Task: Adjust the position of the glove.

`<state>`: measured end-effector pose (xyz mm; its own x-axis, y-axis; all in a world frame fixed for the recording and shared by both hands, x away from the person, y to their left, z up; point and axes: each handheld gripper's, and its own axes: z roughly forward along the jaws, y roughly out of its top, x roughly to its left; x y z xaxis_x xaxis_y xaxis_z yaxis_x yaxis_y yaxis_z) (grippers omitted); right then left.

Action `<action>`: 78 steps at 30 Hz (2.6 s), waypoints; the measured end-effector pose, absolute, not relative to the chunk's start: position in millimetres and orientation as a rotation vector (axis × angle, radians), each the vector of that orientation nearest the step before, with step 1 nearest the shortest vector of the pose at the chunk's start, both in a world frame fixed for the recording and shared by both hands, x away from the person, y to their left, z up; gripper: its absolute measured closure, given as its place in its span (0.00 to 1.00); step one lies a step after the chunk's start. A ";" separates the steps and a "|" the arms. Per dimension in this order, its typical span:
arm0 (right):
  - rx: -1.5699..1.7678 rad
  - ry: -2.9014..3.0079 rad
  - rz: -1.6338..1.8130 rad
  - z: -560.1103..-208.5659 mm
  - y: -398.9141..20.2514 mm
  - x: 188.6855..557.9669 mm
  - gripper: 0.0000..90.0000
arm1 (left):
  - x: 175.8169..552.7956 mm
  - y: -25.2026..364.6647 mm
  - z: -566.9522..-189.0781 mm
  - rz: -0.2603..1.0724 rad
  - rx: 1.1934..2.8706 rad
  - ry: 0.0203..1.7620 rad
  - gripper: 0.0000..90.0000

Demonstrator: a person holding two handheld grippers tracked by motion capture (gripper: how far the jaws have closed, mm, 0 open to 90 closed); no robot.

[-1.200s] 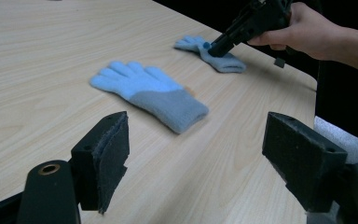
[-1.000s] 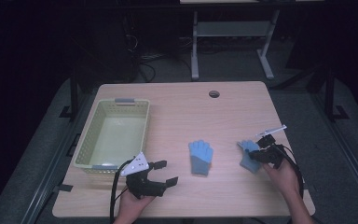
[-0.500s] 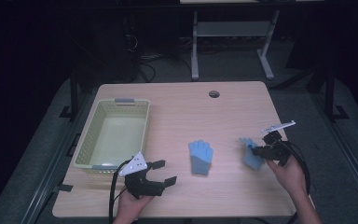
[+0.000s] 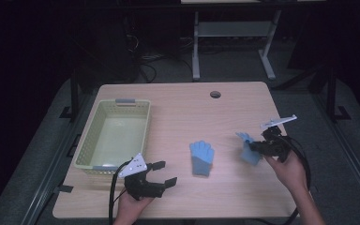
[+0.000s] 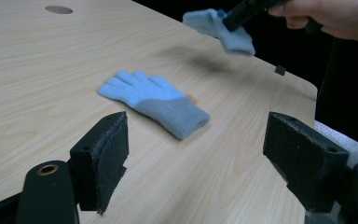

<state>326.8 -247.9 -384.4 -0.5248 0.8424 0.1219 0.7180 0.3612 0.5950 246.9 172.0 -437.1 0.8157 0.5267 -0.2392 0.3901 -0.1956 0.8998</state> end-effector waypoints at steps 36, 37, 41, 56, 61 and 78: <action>1.138 2.678 0.910 -383.0 -121.2 352.0 0.92 | 248.7 175.1 -436.9 0.142 1.807 0.697 0.24; 1.145 2.687 0.906 -383.7 -119.1 352.9 0.92 | 248.6 174.7 -436.9 0.141 1.810 0.697 0.24; 1.151 2.713 0.879 -388.2 -111.1 355.7 0.92 | 247.9 175.0 -436.0 0.148 1.814 0.690 0.24; 1.192 2.790 0.851 -412.4 -101.4 360.4 0.91 | 248.2 175.9 -435.6 0.156 1.797 0.690 0.25; 1.201 2.800 0.838 -417.9 -100.0 360.1 0.89 | 247.7 177.0 -435.1 0.163 1.803 0.683 0.25; 1.238 2.728 0.930 -421.8 -98.0 354.5 0.82 | 248.7 176.6 -436.4 0.138 1.800 0.700 0.25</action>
<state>354.5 -98.0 -421.8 -0.6884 0.6879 0.2301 0.6853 0.5127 0.5172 248.7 176.6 -436.4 0.8156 0.5230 -0.2475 0.3895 -0.1798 0.9033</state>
